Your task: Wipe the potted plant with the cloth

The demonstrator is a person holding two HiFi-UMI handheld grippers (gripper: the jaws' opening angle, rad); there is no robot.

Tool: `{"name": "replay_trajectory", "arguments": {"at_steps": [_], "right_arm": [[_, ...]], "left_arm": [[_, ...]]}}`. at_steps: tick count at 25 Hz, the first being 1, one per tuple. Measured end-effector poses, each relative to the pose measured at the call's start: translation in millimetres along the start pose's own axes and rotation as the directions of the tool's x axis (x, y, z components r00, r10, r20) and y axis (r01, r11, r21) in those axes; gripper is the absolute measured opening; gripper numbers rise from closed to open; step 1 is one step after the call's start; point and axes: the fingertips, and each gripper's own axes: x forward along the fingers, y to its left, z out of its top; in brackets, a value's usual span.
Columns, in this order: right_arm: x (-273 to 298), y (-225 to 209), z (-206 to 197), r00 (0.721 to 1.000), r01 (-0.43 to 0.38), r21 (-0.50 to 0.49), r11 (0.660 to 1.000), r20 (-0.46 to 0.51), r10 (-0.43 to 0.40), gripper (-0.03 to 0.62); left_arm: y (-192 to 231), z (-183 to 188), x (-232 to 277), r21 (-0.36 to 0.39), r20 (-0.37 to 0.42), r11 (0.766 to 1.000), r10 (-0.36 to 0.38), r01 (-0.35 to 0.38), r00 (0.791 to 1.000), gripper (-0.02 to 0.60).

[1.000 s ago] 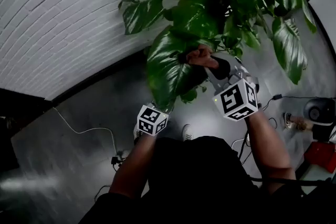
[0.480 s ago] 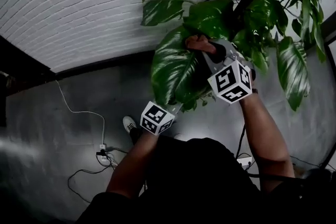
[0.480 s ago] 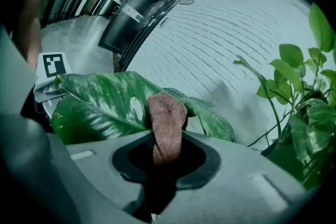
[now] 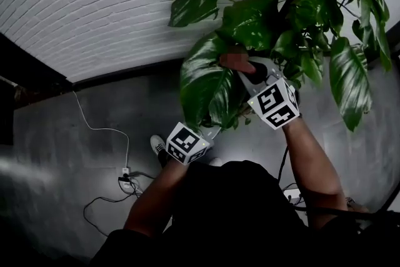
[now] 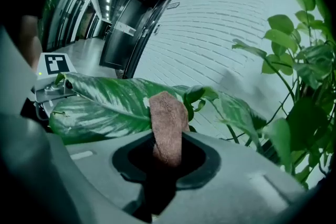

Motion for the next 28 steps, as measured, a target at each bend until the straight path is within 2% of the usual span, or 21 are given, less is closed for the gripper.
{"name": "replay_trajectory", "arguments": {"at_steps": [17, 28], "right_arm": [[-24.3, 51.5, 0.1, 0.999, -0.035, 0.043, 0.998, 0.021, 0.034, 0.069], [-44.0, 94.3, 15.8, 0.991, -0.128, 0.021, 0.992, 0.035, 0.127, 0.069]], "left_arm": [[-2.4, 0.4, -9.8, 0.013, -0.035, 1.0, 0.014, -0.014, 0.999, 0.015], [1.7, 5.4, -13.3, 0.063, -0.082, 0.997, 0.05, -0.044, 0.995, 0.015]]}}
